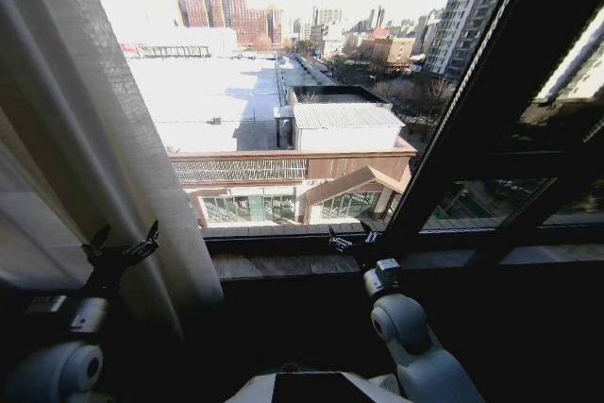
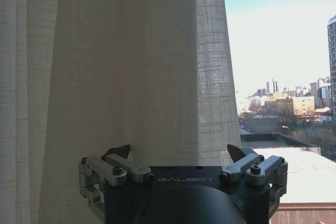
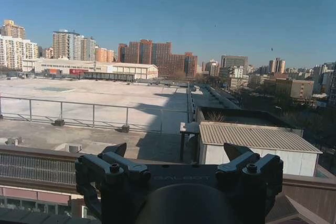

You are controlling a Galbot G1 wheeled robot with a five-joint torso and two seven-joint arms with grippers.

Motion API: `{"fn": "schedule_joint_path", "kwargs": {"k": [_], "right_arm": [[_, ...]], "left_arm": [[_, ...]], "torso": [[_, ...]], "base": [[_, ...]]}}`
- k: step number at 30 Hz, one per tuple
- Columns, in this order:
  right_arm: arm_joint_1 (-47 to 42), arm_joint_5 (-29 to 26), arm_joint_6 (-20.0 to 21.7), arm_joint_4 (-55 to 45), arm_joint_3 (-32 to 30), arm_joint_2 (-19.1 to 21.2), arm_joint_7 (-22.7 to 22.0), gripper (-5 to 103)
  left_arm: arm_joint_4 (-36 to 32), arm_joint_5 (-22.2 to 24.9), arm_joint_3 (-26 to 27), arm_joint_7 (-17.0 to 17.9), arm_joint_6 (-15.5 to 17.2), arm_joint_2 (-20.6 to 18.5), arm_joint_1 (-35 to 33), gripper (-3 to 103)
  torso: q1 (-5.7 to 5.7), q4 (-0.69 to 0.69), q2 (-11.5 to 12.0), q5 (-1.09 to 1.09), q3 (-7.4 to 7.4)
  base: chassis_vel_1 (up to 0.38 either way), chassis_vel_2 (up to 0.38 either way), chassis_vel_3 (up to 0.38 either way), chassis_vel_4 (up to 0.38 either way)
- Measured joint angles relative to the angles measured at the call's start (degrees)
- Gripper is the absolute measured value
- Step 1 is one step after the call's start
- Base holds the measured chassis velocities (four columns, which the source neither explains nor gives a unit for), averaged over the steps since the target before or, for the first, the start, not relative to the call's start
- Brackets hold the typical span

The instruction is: Open the curtains by pulling them apart, changing their state from closed to fully open.

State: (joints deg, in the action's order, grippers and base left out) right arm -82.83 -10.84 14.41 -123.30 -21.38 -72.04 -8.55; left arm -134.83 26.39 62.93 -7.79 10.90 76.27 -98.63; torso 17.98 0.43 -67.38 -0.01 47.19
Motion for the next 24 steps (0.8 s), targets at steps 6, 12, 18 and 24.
{"fn": "schedule_joint_path", "kwargs": {"k": [6,12,18,24], "right_arm": [[-0.3,0.0,-0.9,0.0,-0.2,0.3,0.0,100],[-0.1,0.0,-1.1,0.1,-0.1,0.4,0.0,100],[0.0,0.0,-1.1,0.1,-0.1,0.4,0.0,100],[0.1,0.0,-1.1,0.1,-0.1,0.8,0.0,100]], "left_arm": [[-0.4,-0.1,-0.1,-0.1,0.0,0.3,0.1,100],[-0.4,-0.7,-0.2,-0.2,0.0,0.8,-0.1,100],[-0.4,-0.8,-0.1,-0.2,-0.1,0.9,-0.1,100],[-0.5,-0.8,-0.2,-0.2,-0.1,1.1,-0.1,100]], "torso": [[0.02,0.01,0.0,0.0,0.01],[0.01,0.0,0.0,0.0,0.0],[-0.01,0.0,0.0,0.0,-0.01],[0.0,0.01,0.0,0.0,0.0]], "base": [[-0.071,0.072,0.069,-0.065],[0.0,0.0,0.0,0.0],[0.0,0.0,0.0,0.0],[0.0,0.0,0.0,0.0]]}}
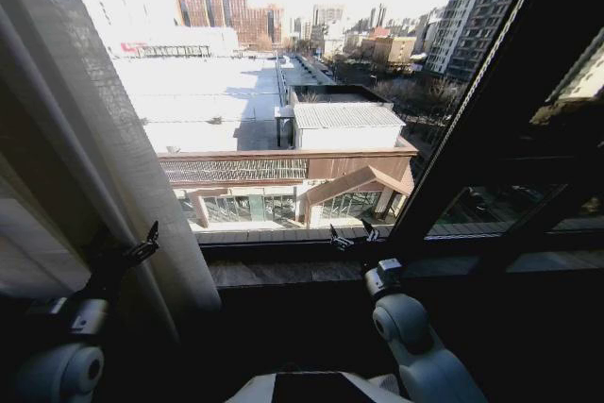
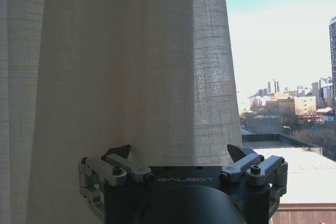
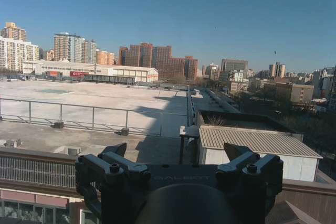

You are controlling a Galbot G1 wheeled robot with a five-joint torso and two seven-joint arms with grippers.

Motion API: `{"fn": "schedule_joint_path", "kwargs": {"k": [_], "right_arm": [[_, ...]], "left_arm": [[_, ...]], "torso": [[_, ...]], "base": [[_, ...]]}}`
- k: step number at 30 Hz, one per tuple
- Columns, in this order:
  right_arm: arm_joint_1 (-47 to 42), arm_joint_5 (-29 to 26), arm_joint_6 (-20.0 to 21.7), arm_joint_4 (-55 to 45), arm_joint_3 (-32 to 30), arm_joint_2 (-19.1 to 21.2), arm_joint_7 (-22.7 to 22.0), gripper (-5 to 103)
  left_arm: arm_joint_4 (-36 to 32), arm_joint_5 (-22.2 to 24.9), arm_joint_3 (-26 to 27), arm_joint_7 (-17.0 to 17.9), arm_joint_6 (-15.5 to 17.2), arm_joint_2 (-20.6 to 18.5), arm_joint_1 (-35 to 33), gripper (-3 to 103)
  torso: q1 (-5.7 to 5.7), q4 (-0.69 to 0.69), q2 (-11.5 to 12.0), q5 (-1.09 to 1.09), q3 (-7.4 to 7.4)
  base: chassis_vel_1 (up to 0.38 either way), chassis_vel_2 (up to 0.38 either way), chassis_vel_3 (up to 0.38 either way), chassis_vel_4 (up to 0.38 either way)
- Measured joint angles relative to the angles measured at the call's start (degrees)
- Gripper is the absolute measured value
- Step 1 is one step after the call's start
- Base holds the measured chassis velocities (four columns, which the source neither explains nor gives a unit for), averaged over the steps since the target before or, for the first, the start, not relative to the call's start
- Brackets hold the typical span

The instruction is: Open the curtains by pulling them apart, changing their state from closed to fully open.

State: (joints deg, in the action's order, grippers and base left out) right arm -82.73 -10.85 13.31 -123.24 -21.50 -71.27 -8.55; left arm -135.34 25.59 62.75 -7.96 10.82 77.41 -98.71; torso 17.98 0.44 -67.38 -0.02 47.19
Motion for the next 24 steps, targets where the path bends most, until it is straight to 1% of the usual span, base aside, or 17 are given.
{"fn": "schedule_joint_path", "kwargs": {"k": [9,24], "right_arm": [[0.3,0.2,0.2,0.1,0.0,0.3,0.8,100],[0.6,0.2,0.4,0.8,-0.6,0.6,0.9,100]], "left_arm": [[-0.1,-0.2,-0.1,-0.1,0.0,0.2,-0.3,100],[0.1,-0.6,-0.6,-0.1,0.0,0.2,0.6,100]], "torso": [[0.0,0.0,0.0,0.0,0.0],[0.01,0.0,0.0,0.0,0.0]], "base": [[0.0,0.0,0.0,0.0],[0.0,0.0,0.0,0.0]]}}
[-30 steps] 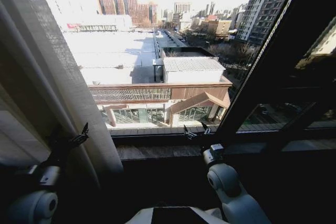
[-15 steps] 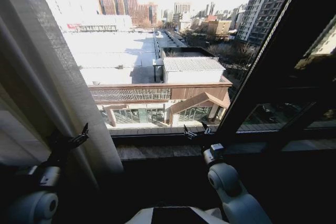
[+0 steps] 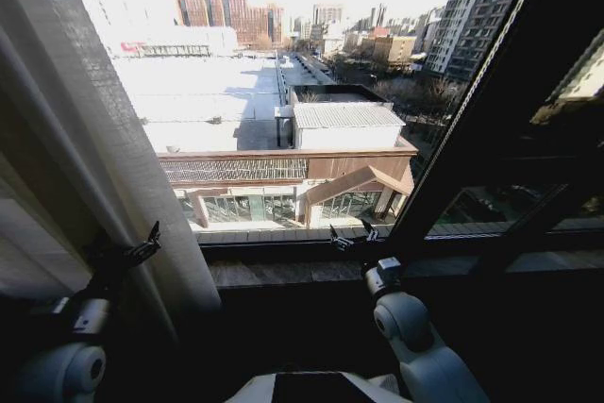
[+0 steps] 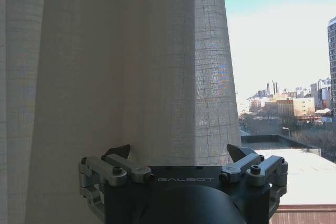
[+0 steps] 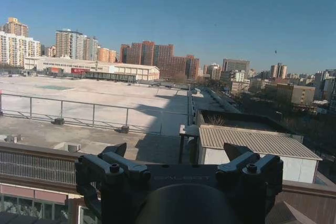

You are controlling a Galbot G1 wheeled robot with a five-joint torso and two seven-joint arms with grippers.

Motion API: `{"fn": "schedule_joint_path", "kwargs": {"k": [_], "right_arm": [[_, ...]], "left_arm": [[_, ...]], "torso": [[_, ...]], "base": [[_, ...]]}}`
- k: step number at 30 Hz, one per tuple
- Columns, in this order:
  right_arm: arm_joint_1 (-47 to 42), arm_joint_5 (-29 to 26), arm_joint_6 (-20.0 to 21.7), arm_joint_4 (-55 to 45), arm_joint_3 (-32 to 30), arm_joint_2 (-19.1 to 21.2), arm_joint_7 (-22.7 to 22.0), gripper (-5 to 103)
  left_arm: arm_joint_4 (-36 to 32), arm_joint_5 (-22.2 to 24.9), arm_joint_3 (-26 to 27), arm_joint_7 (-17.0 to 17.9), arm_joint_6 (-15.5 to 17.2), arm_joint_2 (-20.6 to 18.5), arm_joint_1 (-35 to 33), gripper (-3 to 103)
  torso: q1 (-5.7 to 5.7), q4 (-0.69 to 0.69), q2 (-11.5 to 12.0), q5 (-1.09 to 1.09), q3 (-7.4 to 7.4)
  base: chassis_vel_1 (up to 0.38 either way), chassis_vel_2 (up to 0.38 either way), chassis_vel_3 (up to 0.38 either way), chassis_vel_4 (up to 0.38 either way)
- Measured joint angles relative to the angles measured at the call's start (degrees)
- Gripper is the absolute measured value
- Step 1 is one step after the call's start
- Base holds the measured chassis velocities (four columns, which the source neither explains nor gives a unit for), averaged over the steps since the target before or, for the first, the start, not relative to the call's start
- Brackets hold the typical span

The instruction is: Open the curtains by pulling them apart, changing their state from closed to fully open.

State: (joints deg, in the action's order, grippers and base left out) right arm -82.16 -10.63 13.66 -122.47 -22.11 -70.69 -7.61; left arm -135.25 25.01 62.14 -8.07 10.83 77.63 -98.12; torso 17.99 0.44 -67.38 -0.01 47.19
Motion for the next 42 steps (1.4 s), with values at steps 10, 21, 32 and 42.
{"fn": "schedule_joint_path", "kwargs": {"k": [10,21,32,42], "right_arm": [[-0.1,0.0,0.0,-0.1,0.1,-0.2,0.0,100],[-0.5,0.2,0.0,-0.6,0.2,-0.5,0.0,100],[-1.0,0.2,-0.8,-0.9,0.6,-1.1,-0.3,100],[-1.7,0.5,-0.8,-1.5,1.0,-1.4,-0.4,100]], "left_arm": [[0.0,-0.1,0.0,0.0,0.1,0.2,-0.3,100],[0.0,0.0,0.4,-0.1,-0.2,0.1,-0.8,100],[0.0,0.1,-0.1,-0.4,-0.7,0.1,-1.5,100],[0.5,1.8,-0.9,2.0,0.5,-2.0,1.4,93]], "torso": [[0.0,0.0,0.0,0.0,0.0],[0.0,0.0,0.0,-0.01,0.0],[0.0,0.0,0.0,0.0,0.0],[0.0,0.0,0.0,0.01,0.0]], "base": [[0.0,0.0,0.0,0.0],[0.024,0.025,-0.028,-0.033],[0.049,0.052,-0.054,-0.053],[0.0,0.0,0.0,0.0]]}}
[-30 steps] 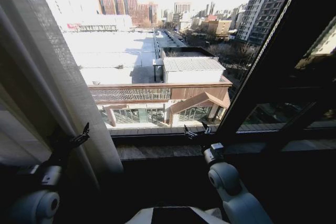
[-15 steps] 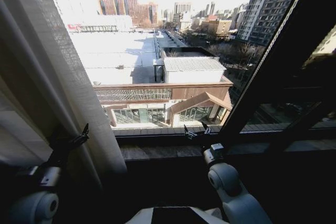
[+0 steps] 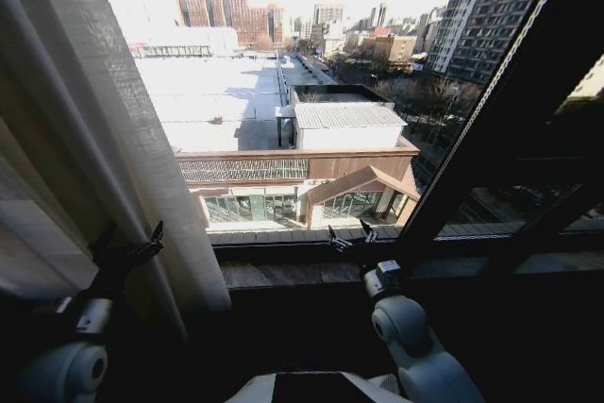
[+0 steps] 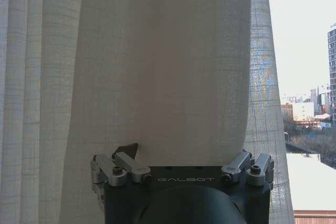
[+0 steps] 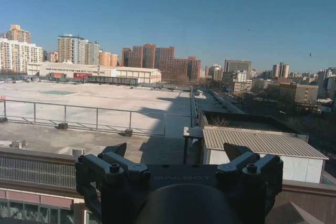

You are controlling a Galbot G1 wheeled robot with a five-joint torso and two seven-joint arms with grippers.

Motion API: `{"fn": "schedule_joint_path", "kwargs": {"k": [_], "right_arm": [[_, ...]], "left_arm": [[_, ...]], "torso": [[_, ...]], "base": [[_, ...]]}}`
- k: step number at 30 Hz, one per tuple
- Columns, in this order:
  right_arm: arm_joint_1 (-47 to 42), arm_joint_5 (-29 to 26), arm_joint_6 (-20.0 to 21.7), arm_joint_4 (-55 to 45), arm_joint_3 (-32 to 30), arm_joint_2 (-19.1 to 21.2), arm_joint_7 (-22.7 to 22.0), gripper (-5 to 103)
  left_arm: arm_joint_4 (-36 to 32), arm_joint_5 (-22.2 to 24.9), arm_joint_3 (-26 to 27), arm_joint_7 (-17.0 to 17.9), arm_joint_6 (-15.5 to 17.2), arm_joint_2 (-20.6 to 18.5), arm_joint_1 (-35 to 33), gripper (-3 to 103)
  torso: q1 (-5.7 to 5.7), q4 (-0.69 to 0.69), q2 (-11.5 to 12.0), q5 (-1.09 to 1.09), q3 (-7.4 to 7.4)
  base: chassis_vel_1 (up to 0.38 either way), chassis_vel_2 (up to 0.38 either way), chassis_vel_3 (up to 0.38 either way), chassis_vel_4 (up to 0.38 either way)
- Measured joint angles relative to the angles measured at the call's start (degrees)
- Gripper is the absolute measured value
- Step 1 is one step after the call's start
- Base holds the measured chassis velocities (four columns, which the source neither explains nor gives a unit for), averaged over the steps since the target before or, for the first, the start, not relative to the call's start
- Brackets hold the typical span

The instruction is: Open the curtains by pulling them apart, changing their state from closed to fully open.

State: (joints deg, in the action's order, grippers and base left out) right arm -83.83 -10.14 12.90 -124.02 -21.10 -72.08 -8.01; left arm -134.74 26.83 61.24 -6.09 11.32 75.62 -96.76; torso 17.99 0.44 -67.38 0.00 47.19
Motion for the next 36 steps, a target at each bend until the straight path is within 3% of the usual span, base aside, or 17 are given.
{"fn": "schedule_joint_path", "kwargs": {"k": [4,8,10,12,13,17,19,22,25,36], "right_arm": [[-0.2,0.0,0.0,-0.2,0.0,0.0,-0.1,100],[-0.4,0.0,0.0,-0.6,-0.3,0.1,-0.3,100],[-0.5,0.0,0.0,-0.6,-0.3,0.1,-0.3,100],[-0.6,0.0,0.0,-0.7,-0.4,0.0,-0.3,100],[-0.6,0.0,0.0,-0.7,-0.4,0.0,-0.3,100],[-0.8,0.0,0.0,-0.9,-0.5,0.0,-0.4,100],[-0.9,0.0,0.0,-1.0,-0.6,0.0,-0.4,100],[-1.1,0.0,0.0,-1.2,-0.8,0.2,-0.4,100],[-1.1,0.0,0.0,-1.3,-0.8,0.2,-0.4,100],[-0.9,-0.1,-0.1,-1.3,-0.5,0.3,-0.4,100]], "left_arm": [[0.4,0.5,0.0,0.6,0.5,-0.8,0.8,82],[0.8,0.9,0.0,0.6,1.1,-1.5,1.2,59],[0.8,0.9,0.0,0.6,1.1,-1.5,1.2,59],[0.8,1.0,0.0,0.6,1.2,-1.5,1.3,48],[0.8,1.0,0.0,0.6,1.2,-1.5,1.3,48],[0.8,1.3,0.0,0.5,1.3,-1.6,1.3,26],[0.8,1.3,0.0,0.5,1.3,-1.7,1.3,26],[0.5,1.8,0.3,0.5,1.4,-1.7,1.2,11],[0.4,2.1,0.4,0.5,1.5,-1.6,1.1,2],[-0.3,2.3,0.2,1.5,2.5,0.1,0.4,0]], "torso": [[0.0,0.0,0.0,0.0,0.0],[0.0,0.0,0.0,-0.01,0.0],[0.0,0.0,0.0,-0.01,0.0],[0.0,0.0,0.0,-0.01,0.0],[0.0,0.0,0.0,-0.01,0.0],[0.0,0.0,0.0,-0.01,0.0],[0.0,0.0,0.0,-0.01,0.0],[0.0,0.0,0.0,-0.01,0.0],[0.0,0.0,0.0,-0.01,0.0],[0.0,0.0,0.0,-0.01,0.0]], "base": [[0.0,0.0,0.0,0.0],[0.0,0.0,0.0,0.0],[0.0,0.0,0.0,0.0],[0.0,0.0,0.0,0.0],[0.0,0.0,0.0,0.0],[0.0,0.0,0.0,0.0],[0.0,0.0,0.0,0.0],[0.0,0.0,0.0,0.0],[0.0,0.0,0.0,0.0],[0.0,0.0,0.0,0.0]]}}
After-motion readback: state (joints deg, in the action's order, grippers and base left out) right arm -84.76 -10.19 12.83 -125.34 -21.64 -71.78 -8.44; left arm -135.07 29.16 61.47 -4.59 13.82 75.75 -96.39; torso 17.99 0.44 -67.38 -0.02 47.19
